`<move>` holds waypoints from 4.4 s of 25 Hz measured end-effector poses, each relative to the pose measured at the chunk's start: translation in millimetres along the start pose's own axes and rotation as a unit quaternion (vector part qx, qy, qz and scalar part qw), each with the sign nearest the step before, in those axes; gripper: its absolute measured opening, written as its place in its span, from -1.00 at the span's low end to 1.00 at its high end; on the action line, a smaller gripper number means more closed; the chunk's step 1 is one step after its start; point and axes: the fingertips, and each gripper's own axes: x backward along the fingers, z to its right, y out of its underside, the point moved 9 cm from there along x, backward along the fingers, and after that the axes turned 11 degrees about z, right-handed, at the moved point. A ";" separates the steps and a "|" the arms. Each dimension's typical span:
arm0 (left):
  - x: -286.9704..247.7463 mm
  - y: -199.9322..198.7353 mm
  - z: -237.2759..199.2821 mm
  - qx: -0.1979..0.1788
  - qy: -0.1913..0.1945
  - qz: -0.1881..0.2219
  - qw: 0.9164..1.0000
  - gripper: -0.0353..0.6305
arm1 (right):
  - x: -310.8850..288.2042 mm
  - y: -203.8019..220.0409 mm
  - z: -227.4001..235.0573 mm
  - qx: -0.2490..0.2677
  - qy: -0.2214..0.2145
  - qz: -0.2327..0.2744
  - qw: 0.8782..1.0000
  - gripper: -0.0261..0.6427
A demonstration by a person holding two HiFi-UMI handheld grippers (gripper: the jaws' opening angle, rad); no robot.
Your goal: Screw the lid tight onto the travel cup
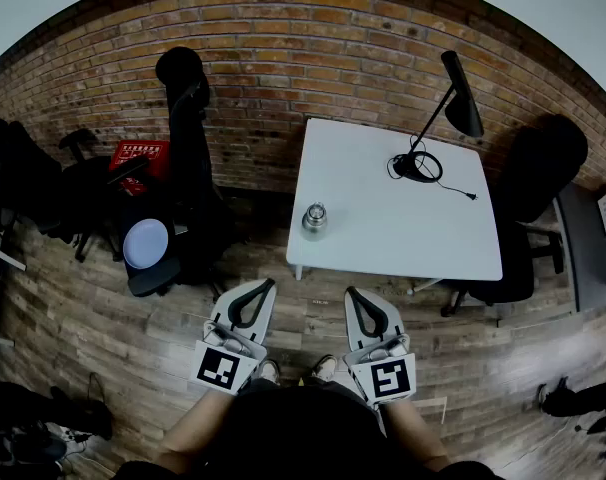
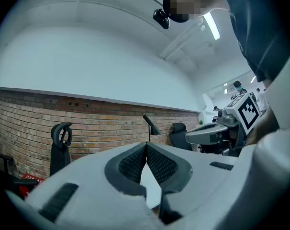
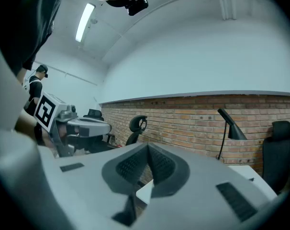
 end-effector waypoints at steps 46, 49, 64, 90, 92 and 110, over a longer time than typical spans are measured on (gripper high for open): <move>-113.3 76.4 -129.6 0.053 0.009 -0.041 0.998 -0.82 | -138.7 64.2 66.5 -0.016 0.022 -0.077 0.997 -0.88; -123.0 84.8 -140.1 0.057 0.015 -0.041 0.997 -0.82 | -143.9 70.1 71.0 -0.019 0.038 -0.096 0.995 -0.88; -159.2 106.1 -112.1 0.064 0.028 -0.067 0.995 -0.82 | -151.4 104.9 108.9 -0.020 0.020 -0.116 0.993 -0.88; -178.8 223.1 -80.2 0.083 0.079 -0.111 0.987 -0.34 | -171.4 246.5 87.6 -0.039 -0.142 -0.164 0.975 -0.12; -182.0 227.6 -79.5 0.080 0.079 -0.108 0.988 -0.23 | -175.8 252.9 86.5 -0.043 -0.148 -0.156 0.976 -0.10; -200.7 248.3 -61.2 0.038 0.070 -0.107 0.991 -0.11 | -199.5 289.5 78.4 -0.039 -0.179 -0.131 0.974 0.02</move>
